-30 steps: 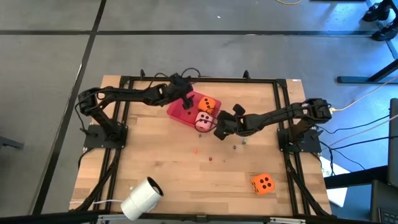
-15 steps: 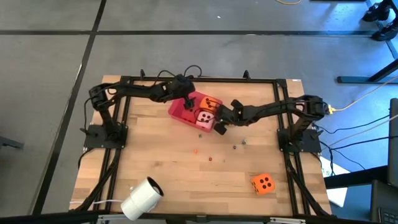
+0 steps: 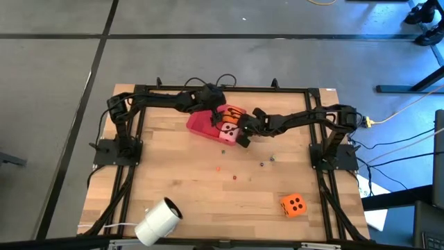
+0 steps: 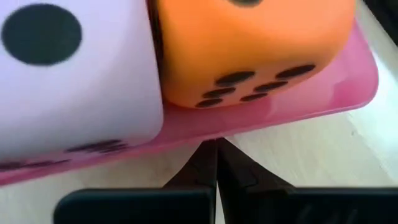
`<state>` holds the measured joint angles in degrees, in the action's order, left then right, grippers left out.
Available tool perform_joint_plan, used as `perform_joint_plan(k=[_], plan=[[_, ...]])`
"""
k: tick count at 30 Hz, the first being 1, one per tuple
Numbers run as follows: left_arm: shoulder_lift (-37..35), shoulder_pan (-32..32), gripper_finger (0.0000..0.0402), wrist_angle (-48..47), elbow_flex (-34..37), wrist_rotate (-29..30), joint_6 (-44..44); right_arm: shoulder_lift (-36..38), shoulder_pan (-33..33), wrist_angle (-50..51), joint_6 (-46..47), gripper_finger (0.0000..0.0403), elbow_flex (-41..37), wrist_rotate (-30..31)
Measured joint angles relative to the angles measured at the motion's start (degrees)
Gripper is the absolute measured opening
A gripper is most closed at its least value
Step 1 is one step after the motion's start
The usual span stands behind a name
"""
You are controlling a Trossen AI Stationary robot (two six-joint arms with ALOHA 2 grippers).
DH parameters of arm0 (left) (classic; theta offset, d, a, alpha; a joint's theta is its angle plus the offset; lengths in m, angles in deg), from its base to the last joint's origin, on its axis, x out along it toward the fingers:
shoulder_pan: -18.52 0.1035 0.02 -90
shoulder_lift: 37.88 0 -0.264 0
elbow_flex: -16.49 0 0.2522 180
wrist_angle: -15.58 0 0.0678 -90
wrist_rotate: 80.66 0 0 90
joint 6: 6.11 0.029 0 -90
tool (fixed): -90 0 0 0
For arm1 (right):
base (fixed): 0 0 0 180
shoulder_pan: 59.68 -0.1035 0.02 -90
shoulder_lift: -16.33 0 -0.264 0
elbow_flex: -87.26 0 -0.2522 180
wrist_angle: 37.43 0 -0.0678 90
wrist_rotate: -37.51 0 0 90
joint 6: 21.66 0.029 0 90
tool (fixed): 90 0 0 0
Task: Pick & Place Dice
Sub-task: Adjust the large orange die in the red bin
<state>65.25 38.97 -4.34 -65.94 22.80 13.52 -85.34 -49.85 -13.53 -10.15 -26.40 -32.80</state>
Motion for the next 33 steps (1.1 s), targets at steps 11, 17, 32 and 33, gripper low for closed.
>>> perform_joint_plan(k=[11, 17, 32, 33], plan=[[-0.7, -1.2, 0.04, -7.7, -5.4, 2.1, -0.8, 0.0, -0.7, 0.6, -0.6, 0.0, 0.0, 0.2], [0.3, 1.6, 0.04, -7.5, -5.6, 2.5, -2.0, 0.0, -0.7, 0.4, -0.6, 0.0005, 0.0, 0.2], [4.7, 0.0, 0.04, -3.1, -5.5, -2.8, -1.9, -0.1, -0.7, -5.3, -4.9, 0.0002, -0.1, -4.1], [4.7, -0.1, 0.04, -3.3, -5.5, -2.7, -2.0, -0.1, -0.7, -5.3, -4.7, 0.0002, -0.1, -4.0]])
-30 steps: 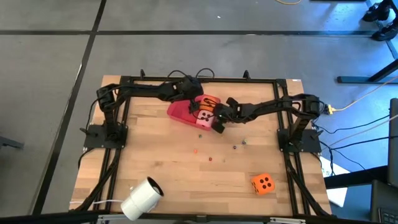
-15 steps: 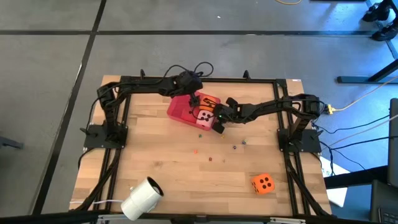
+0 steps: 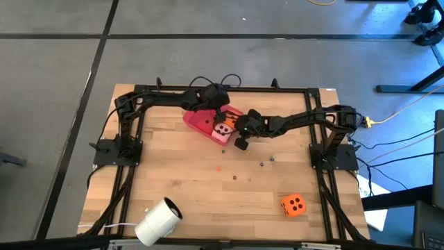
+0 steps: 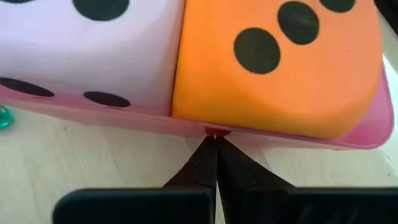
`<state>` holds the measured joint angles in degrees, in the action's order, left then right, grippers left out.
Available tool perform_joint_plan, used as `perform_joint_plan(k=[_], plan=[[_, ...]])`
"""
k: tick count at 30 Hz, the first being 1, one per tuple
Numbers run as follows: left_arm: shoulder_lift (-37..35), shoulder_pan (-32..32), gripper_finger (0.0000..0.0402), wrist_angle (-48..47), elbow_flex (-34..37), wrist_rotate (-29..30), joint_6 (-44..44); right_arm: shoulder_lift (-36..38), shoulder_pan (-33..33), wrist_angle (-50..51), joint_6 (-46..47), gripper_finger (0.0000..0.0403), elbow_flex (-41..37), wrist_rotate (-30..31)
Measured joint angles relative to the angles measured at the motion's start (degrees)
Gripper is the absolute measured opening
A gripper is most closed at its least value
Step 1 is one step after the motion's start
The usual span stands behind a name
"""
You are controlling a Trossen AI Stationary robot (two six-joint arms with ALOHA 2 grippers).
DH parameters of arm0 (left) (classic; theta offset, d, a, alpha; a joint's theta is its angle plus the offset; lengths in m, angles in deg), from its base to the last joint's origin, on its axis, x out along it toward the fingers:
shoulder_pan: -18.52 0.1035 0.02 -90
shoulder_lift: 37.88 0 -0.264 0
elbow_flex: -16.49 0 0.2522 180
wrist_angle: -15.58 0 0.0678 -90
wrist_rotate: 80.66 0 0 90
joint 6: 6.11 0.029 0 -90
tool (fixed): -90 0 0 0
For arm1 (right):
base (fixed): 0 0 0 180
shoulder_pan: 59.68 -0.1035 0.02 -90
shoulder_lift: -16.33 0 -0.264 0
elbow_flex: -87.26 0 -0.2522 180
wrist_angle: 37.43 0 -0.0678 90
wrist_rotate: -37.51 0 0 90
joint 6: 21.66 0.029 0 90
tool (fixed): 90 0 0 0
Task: Pick & Place Dice
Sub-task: Adjust the large orange die in the red bin
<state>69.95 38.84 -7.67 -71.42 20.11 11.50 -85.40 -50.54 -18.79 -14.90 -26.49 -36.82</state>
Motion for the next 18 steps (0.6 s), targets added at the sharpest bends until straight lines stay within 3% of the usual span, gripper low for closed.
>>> perform_joint_plan(k=[5, 9, 15, 18], plan=[[-0.1, -0.8, 0.04, -2.7, -0.1, 2.5, -0.2, 0.0, -0.3, 0.2, -1.1, 0.0002, 0.0, 0.2], [-0.8, -1.3, 0.04, -2.8, 0.0, 5.0, 0.4, 1.9, -2.4, 2.0, -1.3, 0.0002, 0.0, 6.2], [-2.2, -2.2, 0.04, -2.9, 0.1, 12.6, 1.9, 9.9, -7.0, 11.7, 0.8, 0.0002, 0.0, 7.5], [-4.5, -2.8, 0.04, -4.0, 0.1, 13.5, 1.9, 15.6, -10.8, 18.5, 3.7, 0.0002, 0.0, 7.9]])
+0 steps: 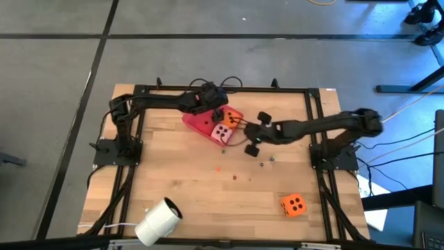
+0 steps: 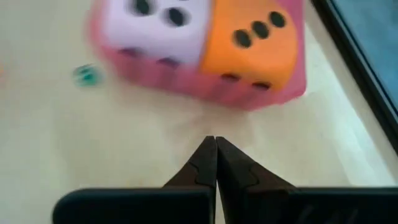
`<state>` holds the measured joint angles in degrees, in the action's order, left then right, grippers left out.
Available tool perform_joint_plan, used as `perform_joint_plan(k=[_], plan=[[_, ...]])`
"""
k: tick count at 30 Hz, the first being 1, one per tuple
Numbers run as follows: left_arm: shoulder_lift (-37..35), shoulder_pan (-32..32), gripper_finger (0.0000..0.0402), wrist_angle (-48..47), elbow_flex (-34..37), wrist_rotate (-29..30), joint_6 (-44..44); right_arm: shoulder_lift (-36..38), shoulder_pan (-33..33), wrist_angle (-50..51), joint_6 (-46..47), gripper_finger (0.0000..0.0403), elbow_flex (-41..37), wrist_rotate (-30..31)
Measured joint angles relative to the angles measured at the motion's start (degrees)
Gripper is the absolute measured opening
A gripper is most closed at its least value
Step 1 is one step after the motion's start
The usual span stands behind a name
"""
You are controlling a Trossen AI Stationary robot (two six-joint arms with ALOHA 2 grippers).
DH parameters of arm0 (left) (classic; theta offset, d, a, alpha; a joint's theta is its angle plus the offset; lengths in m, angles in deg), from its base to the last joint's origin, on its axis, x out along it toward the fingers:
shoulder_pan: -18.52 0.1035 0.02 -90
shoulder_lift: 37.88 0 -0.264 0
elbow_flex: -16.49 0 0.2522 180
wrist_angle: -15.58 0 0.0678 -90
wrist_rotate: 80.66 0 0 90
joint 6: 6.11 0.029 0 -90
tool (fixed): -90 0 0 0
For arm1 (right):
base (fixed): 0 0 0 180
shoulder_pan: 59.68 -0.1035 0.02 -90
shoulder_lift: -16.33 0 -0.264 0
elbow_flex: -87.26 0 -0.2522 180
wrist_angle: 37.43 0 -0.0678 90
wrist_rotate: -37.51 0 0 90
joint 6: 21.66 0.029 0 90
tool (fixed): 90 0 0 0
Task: Pick & Place Dice
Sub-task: Adjust the large orange die in the red bin, then put the large orange die into the red bin
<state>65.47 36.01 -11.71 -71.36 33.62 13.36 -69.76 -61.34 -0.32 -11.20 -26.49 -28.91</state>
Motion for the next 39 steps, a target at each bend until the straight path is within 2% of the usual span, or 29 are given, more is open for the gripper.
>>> perform_joint_plan(k=[5, 9, 13, 15, 20, 24, 27, 34, 39], plan=[[-7.4, -2.9, 0.04, -2.0, 0.0, 0.3, -1.2, 10.3, -8.4, 9.7, 6.0, 0.0002, 0.0, -1.9], [-14.5, -6.6, 0.04, -5.0, 0.0, 0.2, -4.5, 16.7, -14.3, 13.1, 12.7, 0.0004, 0.0, -7.9], [-20.7, -11.3, 0.04, -3.2, 1.5, 0.4, -8.2, 17.2, -17.7, 15.1, 8.5, 0.002, 0.0, -16.5], [-23.0, -13.8, 0.04, -4.3, 2.3, 0.5, -9.9, 16.3, -18.7, 14.0, 8.9, 0.0033, 0.0, -18.9], [-26.9, -19.1, 0.04, -4.9, 6.8, 4.3, -12.1, 12.6, -19.9, 13.8, 10.1, 0.0088, 0.0, -19.5], [-28.3, -22.4, 0.04, -4.4, 11.0, 5.5, -18.9, 8.4, -19.8, 11.8, 10.1, 0.0145, 0.0, -19.0], [-28.3, -24.9, 0.04, -4.0, 13.5, 6.1, -23.1, 5.2, -19.8, 9.3, 7.6, 0.0189, 0.0, -22.4], [-27.0, -29.2, 0.04, -2.8, 15.9, 10.4, -26.4, 1.3, -19.8, 7.5, 0.2, 0.0278, 0.0, -22.9], [-27.1, -30.6, 0.04, -0.7, 17.4, 14.3, -26.3, 1.2, -19.8, 7.5, -0.7, 0.0326, 0.0, -23.0]])
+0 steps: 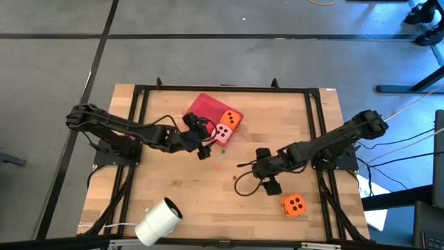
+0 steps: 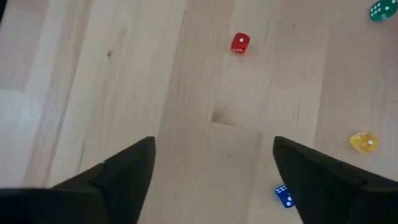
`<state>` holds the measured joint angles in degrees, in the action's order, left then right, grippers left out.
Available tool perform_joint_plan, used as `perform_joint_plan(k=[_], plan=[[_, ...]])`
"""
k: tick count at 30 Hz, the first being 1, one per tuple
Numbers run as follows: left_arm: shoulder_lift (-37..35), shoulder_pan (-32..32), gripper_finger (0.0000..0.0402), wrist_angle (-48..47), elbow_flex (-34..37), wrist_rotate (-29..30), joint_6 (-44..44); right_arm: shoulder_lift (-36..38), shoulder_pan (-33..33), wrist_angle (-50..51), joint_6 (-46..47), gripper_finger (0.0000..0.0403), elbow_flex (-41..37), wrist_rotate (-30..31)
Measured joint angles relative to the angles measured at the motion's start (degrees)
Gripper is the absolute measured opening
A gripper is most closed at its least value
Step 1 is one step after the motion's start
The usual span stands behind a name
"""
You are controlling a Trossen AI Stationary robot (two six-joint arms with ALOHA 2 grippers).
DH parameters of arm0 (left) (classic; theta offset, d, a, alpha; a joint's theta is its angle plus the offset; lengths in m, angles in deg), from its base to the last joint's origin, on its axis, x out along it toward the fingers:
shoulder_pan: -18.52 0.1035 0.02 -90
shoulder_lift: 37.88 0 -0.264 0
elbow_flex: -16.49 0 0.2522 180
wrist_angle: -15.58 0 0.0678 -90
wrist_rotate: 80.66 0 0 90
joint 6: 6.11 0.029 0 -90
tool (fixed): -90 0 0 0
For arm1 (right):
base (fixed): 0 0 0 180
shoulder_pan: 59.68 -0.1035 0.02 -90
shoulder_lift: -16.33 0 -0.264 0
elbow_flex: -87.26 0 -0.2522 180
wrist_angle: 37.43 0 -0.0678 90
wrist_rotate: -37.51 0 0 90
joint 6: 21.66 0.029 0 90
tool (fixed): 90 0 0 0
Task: Pick & Place Dice
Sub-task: Put the large orange die into the red bin
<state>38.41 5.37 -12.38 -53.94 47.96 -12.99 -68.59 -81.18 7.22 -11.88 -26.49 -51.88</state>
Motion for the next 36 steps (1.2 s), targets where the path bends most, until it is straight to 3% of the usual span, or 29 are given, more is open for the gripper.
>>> perform_joint_plan(k=[9, 17, 27, 32, 36], plan=[[0.0, -0.4, 0.04, 0.3, 0.2, 1.3, -1.4, 0.0, 0.0, 0.0, -7.5, 0.0359, 0.0, 1.4], [0.0, -0.4, 0.04, 0.3, 0.2, 0.1, -1.8, 0.1, -2.3, 1.9, 1.5, 0.0359, 0.0, -4.3], [0.0, -0.4, 0.04, 0.3, 0.2, -0.8, 0.5, 0.1, -6.0, 2.1, 0.2, 0.0359, 0.0, -1.5], [0.0, -0.4, 0.04, 0.3, 0.2, -3.4, 0.2, 0.2, -9.0, 2.1, 3.3, 0.0359, 0.0, -5.5], [0.0, -0.4, 0.04, 0.3, 0.2, -5.8, 0.2, 0.2, -11.4, 2.1, -0.6, 0.0359, 0.0, -7.7]])
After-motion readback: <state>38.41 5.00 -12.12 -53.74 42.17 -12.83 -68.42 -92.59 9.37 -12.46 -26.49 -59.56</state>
